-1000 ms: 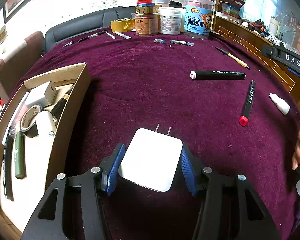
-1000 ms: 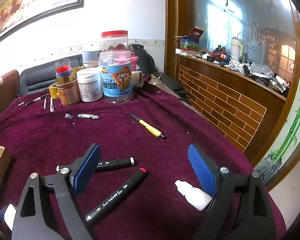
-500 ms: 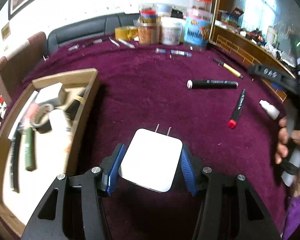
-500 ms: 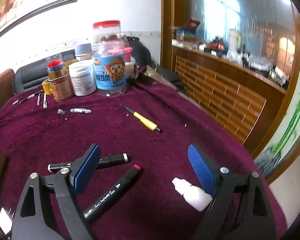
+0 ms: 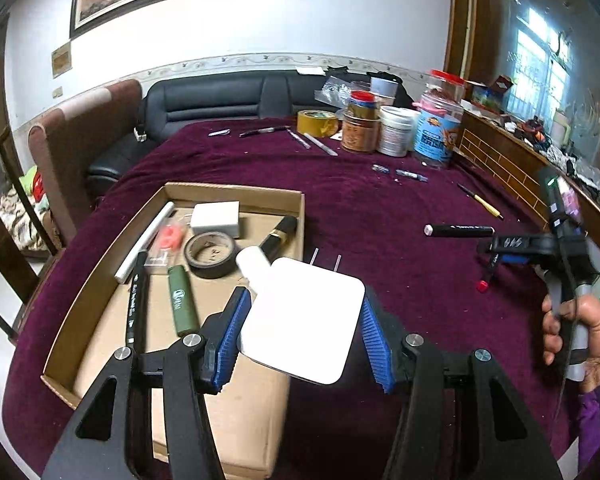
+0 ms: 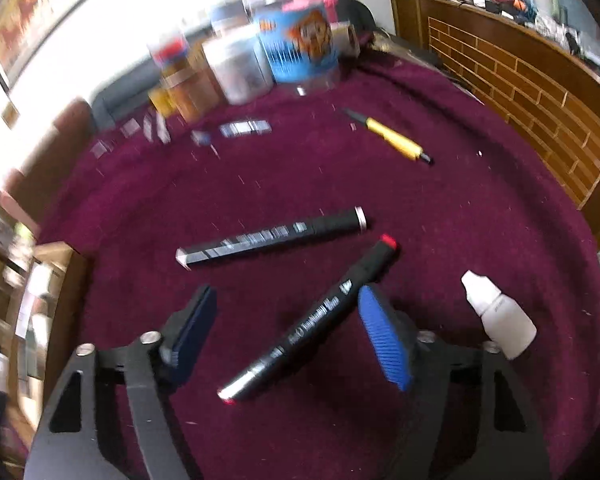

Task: Organize rigid objects
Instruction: 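Carry the white charger over the box with the left gripper while the right grasps the red-capped black marker, then lower the charger into the box and open the left gripper while the right lowers the marker in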

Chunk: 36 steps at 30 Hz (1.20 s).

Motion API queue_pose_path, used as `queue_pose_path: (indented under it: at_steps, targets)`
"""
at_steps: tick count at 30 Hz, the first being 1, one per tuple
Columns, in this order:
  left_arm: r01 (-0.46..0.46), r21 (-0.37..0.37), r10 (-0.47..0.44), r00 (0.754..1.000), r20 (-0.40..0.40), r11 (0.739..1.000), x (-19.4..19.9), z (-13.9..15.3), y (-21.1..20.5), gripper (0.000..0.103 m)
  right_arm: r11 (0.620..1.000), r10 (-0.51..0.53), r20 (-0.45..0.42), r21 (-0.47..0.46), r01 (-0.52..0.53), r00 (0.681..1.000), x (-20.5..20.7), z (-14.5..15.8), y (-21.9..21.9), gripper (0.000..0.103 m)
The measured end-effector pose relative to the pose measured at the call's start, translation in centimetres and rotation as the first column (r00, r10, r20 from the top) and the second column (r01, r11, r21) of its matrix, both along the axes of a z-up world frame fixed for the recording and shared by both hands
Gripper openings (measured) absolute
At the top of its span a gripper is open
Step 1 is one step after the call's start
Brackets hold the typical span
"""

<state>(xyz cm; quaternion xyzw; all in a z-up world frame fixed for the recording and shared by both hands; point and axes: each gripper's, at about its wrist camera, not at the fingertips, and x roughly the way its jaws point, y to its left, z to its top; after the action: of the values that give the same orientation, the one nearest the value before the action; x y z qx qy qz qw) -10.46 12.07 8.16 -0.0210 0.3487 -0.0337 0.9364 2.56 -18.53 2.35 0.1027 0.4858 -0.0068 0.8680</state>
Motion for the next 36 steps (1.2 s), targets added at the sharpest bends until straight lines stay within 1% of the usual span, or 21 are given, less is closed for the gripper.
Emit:
queue_pose_path:
  at_steps: [1, 2, 3, 4, 5, 6, 7, 11, 15, 18, 21, 24, 25, 27, 30, 32, 34, 36]
  targets:
    - [-0.006, -0.012, 0.006, 1.0, -0.004, 1.0, 0.1, -0.1, 0.5, 0.049, 1.0, -0.009, -0.025, -0.009, 0.009, 1.0, 0.2, -0.6, 0.1, 0.049]
    - [-0.013, -0.019, 0.013, 1.0, -0.006, 1.0, -0.1, -0.2, 1.0, 0.049, 0.999, -0.029, -0.038, -0.031, 0.028, 0.999, 0.4, -1.0, 0.4, 0.048]
    - [-0.021, -0.024, 0.021, 1.0, -0.006, 0.999, -0.1, -0.2, 1.5, 0.049, 0.997, -0.043, -0.024, -0.064, 0.042, 0.999, 0.5, -1.0, 0.5, 0.04]
    - [-0.03, -0.028, 0.03, 1.0, -0.005, 0.999, -0.4, -0.2, 2.1, 0.049, 0.995, -0.056, -0.037, -0.089, 0.053, 0.998, 0.6, -1.2, 0.6, 0.03]
    - [-0.041, -0.033, 0.041, 0.999, -0.005, 0.999, -0.6, -0.3, 2.7, 0.049, 0.992, -0.068, -0.026, -0.109, 0.065, 0.997, 0.5, -1.1, 0.6, 0.026]
    - [-0.05, -0.036, 0.05, 0.999, -0.006, 0.998, -0.7, -0.3, 3.2, 0.049, 0.993, -0.065, -0.024, -0.1, 0.062, 0.998, 0.4, -1.2, 0.6, 0.018]
    - [-0.062, -0.04, 0.062, 0.998, -0.009, 0.997, -0.9, -0.5, 3.9, 0.049, 0.994, -0.063, -0.025, -0.096, 0.061, 0.998, 0.2, -1.1, 0.4, 0.012]
    - [-0.11, -0.064, 0.109, 0.994, -0.023, 0.992, -1.2, -1.0, 6.6, 0.049, 0.994, -0.058, -0.015, -0.09, 0.057, 0.998, -0.9, -0.5, 0.2, 0.012]
    - [-0.153, -0.092, 0.15, 0.988, -0.037, 0.984, -1.4, -1.5, 9.0, 0.049, 0.997, -0.02, 0.024, -0.078, 0.022, 1.0, -2.7, 1.7, 1.2, 0.012]
    - [-0.186, -0.117, 0.179, 0.981, -0.071, 0.976, -1.0, -2.3, 10.7, 0.049, 0.999, 0.016, 0.065, -0.048, -0.013, 0.998, -3.6, 3.4, 2.7, 0.012]
    - [-0.212, -0.107, 0.201, 0.974, -0.106, 0.971, -0.5, -3.3, 11.7, 0.049, 0.995, 0.095, 0.087, 0.014, -0.097, 0.992, -4.5, 5.0, 5.4, 0.012]
    - [-0.22, -0.114, 0.203, 0.969, -0.143, 0.969, -0.1, -4.0, 12.3, 0.049, 0.976, 0.195, 0.081, 0.083, -0.201, 0.978, -5.0, 5.7, 9.0, 0.012]
    - [-0.216, -0.126, 0.196, 0.968, -0.155, 0.968, -0.1, -4.2, 12.3, 0.049, 0.961, 0.246, 0.071, 0.113, -0.253, 0.967, -5.2, 5.8, 10.8, 0.012]
    - [-0.196, -0.14, 0.173, 0.972, -0.16, 0.971, -0.1, -4.3, 12.1, 0.049, 0.933, 0.318, 0.058, 0.155, -0.323, 0.946, -5.3, 5.7, 13.7, 0.012]
    - [-0.198, -0.117, 0.173, 0.966, -0.19, 0.973, 0.5, -5.0, 11.6, 0.049, 0.877, 0.424, 0.036, 0.231, -0.421, 0.905, -5.6, 5.4, 18.1, 0.012]
    - [-0.205, -0.104, 0.178, 0.958, -0.225, 0.973, 1.0, -5.6, 11.9, 0.049, 0.835, 0.495, 0.014, 0.27, -0.48, 0.869, -5.7, 4.8, 21.4, 0.013]
    - [-0.217, -0.097, 0.187, 0.95, -0.249, 0.971, 1.4, -6.1, 12.3, 0.048, 0.814, 0.536, -0.004, 0.269, -0.515, 0.844, -5.8, 4.2, 23.9, 0.013]
    - [-0.221, -0.099, 0.189, 0.945, -0.266, 0.97, 1.5, -6.5, 12.7, 0.046, 0.802, 0.564, -0.029, 0.257, -0.539, 0.825, -5.8, 3.2, 26.2, 0.013]
